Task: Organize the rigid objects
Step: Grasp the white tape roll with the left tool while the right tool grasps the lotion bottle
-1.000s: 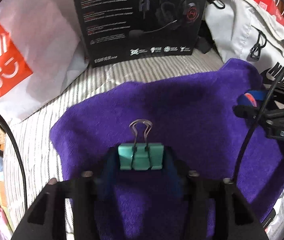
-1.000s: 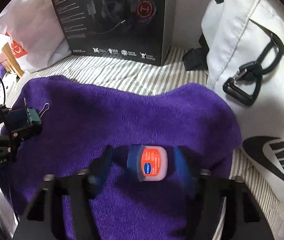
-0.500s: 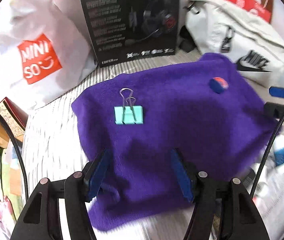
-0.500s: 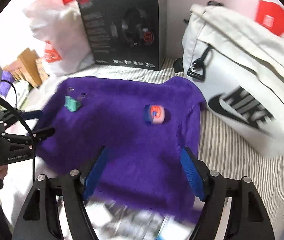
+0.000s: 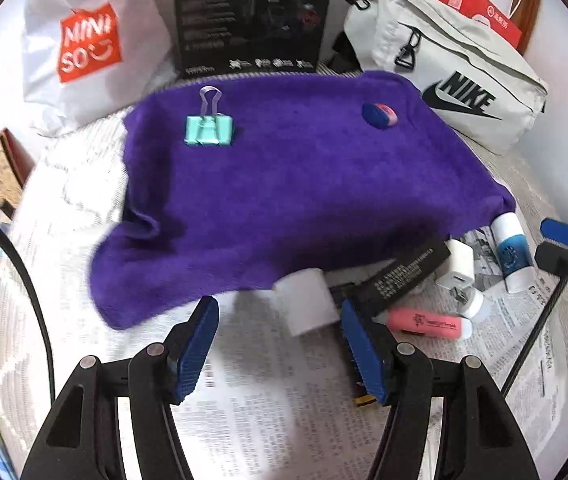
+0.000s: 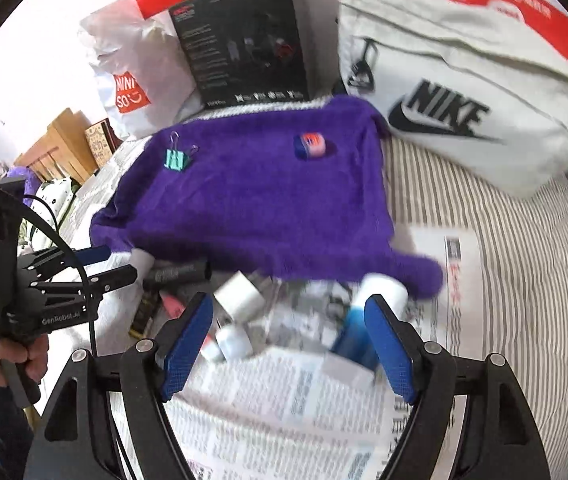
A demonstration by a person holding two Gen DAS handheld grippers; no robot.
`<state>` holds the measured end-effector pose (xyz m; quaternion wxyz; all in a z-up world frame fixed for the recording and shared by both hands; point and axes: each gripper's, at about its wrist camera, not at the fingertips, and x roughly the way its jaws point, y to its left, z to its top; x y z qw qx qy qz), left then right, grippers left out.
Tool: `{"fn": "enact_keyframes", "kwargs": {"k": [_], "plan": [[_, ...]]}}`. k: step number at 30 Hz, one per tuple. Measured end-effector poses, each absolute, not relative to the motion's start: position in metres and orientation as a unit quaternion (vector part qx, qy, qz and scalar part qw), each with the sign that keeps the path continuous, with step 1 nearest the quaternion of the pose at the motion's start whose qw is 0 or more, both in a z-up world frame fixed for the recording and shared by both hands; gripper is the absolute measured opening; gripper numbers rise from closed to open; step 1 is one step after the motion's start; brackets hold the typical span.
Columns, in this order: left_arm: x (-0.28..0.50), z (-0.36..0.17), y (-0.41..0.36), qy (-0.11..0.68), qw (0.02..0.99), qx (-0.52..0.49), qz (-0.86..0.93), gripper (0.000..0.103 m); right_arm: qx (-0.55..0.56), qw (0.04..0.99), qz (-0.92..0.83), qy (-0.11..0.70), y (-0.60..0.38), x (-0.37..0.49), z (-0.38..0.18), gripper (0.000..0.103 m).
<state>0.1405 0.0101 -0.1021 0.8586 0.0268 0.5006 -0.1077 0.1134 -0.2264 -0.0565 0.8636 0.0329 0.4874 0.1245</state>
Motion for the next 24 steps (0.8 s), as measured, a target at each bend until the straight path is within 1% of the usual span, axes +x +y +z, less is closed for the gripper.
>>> {"fn": "enact_keyframes", "kwargs": {"k": [6, 11, 18, 24], "plan": [[0.146, -0.110, 0.012, 0.511, 0.855, 0.018, -0.088, 0.062, 0.023, 0.870, 0.102, 0.482, -0.236, 0.099, -0.058, 0.078], [0.151, -0.121, 0.020, 0.522, 0.851, 0.031, -0.054, 0.062, 0.012, 0.876, 0.086, 0.475, -0.241, 0.095, -0.056, 0.078], [0.150, -0.121, 0.020, 0.518, 0.853, 0.046, -0.048, 0.062, 0.007, 0.879, 0.083, 0.469, -0.243, 0.094, -0.056, 0.078], [0.153, -0.121, 0.016, 0.515, 0.856, 0.028, -0.042, 0.062, 0.010, 0.877, 0.081, 0.473, -0.246, 0.096, -0.062, 0.078]]}}
